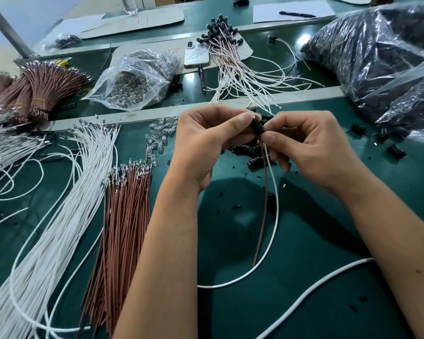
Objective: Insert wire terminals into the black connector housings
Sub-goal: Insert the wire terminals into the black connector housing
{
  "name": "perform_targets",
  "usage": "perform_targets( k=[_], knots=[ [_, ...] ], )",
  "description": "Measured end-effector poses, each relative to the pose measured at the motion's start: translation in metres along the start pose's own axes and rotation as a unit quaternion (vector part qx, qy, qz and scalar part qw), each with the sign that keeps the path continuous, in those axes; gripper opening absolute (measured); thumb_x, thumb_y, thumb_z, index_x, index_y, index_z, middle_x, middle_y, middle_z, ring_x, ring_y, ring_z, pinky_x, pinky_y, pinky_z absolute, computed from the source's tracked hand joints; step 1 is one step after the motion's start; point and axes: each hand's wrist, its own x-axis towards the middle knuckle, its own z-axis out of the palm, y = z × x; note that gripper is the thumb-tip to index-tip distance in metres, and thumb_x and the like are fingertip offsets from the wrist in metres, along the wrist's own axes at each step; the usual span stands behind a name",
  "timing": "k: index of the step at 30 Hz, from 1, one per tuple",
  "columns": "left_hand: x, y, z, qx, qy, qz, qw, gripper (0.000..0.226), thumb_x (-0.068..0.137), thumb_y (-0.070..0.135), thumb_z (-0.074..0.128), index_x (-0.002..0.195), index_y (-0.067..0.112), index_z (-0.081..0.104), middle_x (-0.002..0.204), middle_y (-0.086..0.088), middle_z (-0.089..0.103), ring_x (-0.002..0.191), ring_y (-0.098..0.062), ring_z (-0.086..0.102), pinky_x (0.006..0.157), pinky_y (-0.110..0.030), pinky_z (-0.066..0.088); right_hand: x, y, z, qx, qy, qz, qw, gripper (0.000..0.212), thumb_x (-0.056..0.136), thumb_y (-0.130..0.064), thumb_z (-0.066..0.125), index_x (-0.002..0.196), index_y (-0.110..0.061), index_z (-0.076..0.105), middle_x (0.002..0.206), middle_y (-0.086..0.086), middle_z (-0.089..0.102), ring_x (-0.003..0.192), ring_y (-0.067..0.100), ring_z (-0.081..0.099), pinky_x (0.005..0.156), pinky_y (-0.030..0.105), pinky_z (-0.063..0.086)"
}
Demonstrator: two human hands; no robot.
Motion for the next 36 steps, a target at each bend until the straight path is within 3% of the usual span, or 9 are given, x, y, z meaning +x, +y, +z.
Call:
perform_targets(
  k=[11, 15, 22, 26, 30, 33, 36],
  knots=[
    [0.002, -0.004, 0.003, 0.046, 0.017, 0.042, 0.998, 0.008, 0.092, -0.006, 0.066, 0.095, -0.009, 0.072, 0.091, -0.020, 0.076, 0.078, -0.026, 0.075, 0.070, -0.027, 0.060, 0.002, 0.002, 0.000, -0.066, -0.005, 0.006, 0.998, 0.014, 0.099, -0.007, 0.068, 0.092, -0.017, 0.073, 0.063, 0.003, 0.064, 0.051, 0.007, 0.055, 0.048, 0.024, 0.047],
    [0.003, -0.006, 0.006, 0.053, 0.034, 0.059, 0.996, 0.009, 0.091, -0.008, 0.066, 0.097, -0.013, 0.072, 0.089, -0.024, 0.075, 0.075, -0.026, 0.075, 0.068, -0.026, 0.059, 0.002, 0.003, 0.002, -0.111, 0.003, -0.017, 0.994, 0.009, 0.100, -0.006, 0.067, 0.095, -0.010, 0.073, 0.067, -0.004, 0.066, 0.056, 0.004, 0.057, 0.055, 0.015, 0.046],
    [0.004, -0.008, 0.006, 0.056, 0.045, 0.076, 0.994, 0.011, 0.089, -0.009, 0.068, 0.097, -0.016, 0.071, 0.089, -0.027, 0.074, 0.073, -0.025, 0.074, 0.068, -0.028, 0.060, 0.002, 0.004, 0.005, -0.149, 0.020, -0.045, 0.988, 0.008, 0.099, -0.004, 0.066, 0.096, -0.009, 0.072, 0.072, -0.004, 0.063, 0.057, 0.006, 0.058, 0.057, 0.015, 0.043],
    [0.005, -0.009, 0.007, 0.073, 0.050, 0.091, 0.992, 0.010, 0.088, -0.008, 0.070, 0.096, -0.015, 0.071, 0.089, -0.027, 0.074, 0.074, -0.025, 0.074, 0.068, -0.026, 0.059, 0.002, 0.003, 0.006, -0.180, 0.027, -0.062, 0.981, 0.012, 0.099, -0.005, 0.067, 0.094, -0.016, 0.071, 0.075, -0.009, 0.063, 0.062, 0.006, 0.058, 0.061, 0.018, 0.045],
    [0.005, -0.010, 0.009, 0.102, 0.056, 0.113, 0.987, 0.007, 0.087, -0.006, 0.073, 0.094, -0.010, 0.074, 0.088, -0.023, 0.075, 0.076, -0.028, 0.074, 0.071, -0.032, 0.061, 0.002, 0.004, 0.004, -0.212, 0.032, -0.068, 0.974, 0.007, 0.097, -0.007, 0.069, 0.095, -0.011, 0.075, 0.077, -0.011, 0.065, 0.070, 0.008, 0.061, 0.066, 0.030, 0.050],
    [0.004, -0.010, 0.009, 0.096, 0.061, 0.129, 0.985, 0.007, 0.087, -0.005, 0.073, 0.094, -0.005, 0.075, 0.087, -0.023, 0.075, 0.077, -0.030, 0.074, 0.073, -0.036, 0.062, 0.002, 0.005, 0.004, -0.211, 0.035, -0.065, 0.975, 0.005, 0.097, -0.009, 0.071, 0.096, -0.010, 0.076, 0.077, -0.015, 0.065, 0.064, -0.002, 0.058, 0.065, 0.025, 0.047],
    [0.004, -0.009, 0.008, 0.084, 0.055, 0.135, 0.986, 0.009, 0.086, -0.006, 0.074, 0.095, -0.005, 0.075, 0.088, -0.023, 0.075, 0.077, -0.028, 0.073, 0.073, -0.033, 0.062, 0.001, 0.004, 0.004, -0.209, 0.051, -0.077, 0.974, 0.005, 0.096, -0.010, 0.074, 0.095, -0.013, 0.077, 0.077, -0.016, 0.066, 0.065, -0.003, 0.061, 0.064, 0.026, 0.051]
  ],
)
